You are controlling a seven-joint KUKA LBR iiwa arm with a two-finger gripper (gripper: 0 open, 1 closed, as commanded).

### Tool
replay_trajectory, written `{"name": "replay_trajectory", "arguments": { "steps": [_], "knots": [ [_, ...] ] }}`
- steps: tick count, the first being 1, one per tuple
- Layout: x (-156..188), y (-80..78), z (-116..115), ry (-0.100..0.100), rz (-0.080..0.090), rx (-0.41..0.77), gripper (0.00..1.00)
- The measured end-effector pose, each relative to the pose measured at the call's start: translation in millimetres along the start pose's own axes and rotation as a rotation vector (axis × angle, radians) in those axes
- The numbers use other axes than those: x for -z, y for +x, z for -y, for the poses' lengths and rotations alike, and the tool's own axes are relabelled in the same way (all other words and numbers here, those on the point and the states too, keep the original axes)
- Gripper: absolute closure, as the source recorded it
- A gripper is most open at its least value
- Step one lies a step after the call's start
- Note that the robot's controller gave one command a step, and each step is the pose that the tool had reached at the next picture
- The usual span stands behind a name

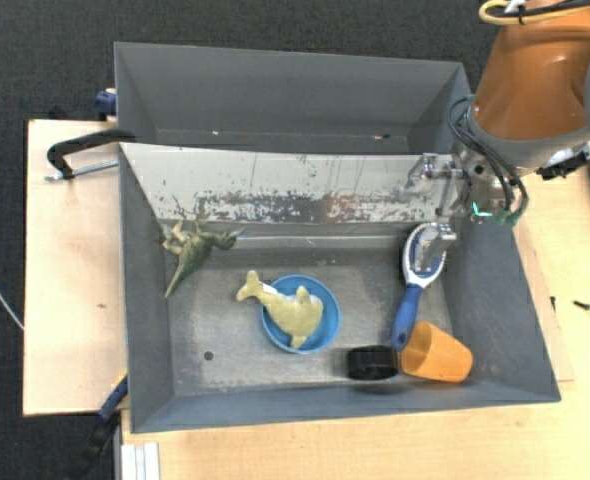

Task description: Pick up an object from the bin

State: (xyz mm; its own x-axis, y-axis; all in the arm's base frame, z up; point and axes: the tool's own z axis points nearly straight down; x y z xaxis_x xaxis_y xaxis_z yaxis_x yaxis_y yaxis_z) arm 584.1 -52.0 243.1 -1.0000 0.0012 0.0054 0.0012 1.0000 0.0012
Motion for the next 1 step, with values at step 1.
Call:
{"name": "replay_trajectory", "arguments": {
  "steps": [1],
  "knots": [
    [-171.1, 5.4, 45.3, 0.002, 0.012, 0.582, 0.0]
  ]
}}
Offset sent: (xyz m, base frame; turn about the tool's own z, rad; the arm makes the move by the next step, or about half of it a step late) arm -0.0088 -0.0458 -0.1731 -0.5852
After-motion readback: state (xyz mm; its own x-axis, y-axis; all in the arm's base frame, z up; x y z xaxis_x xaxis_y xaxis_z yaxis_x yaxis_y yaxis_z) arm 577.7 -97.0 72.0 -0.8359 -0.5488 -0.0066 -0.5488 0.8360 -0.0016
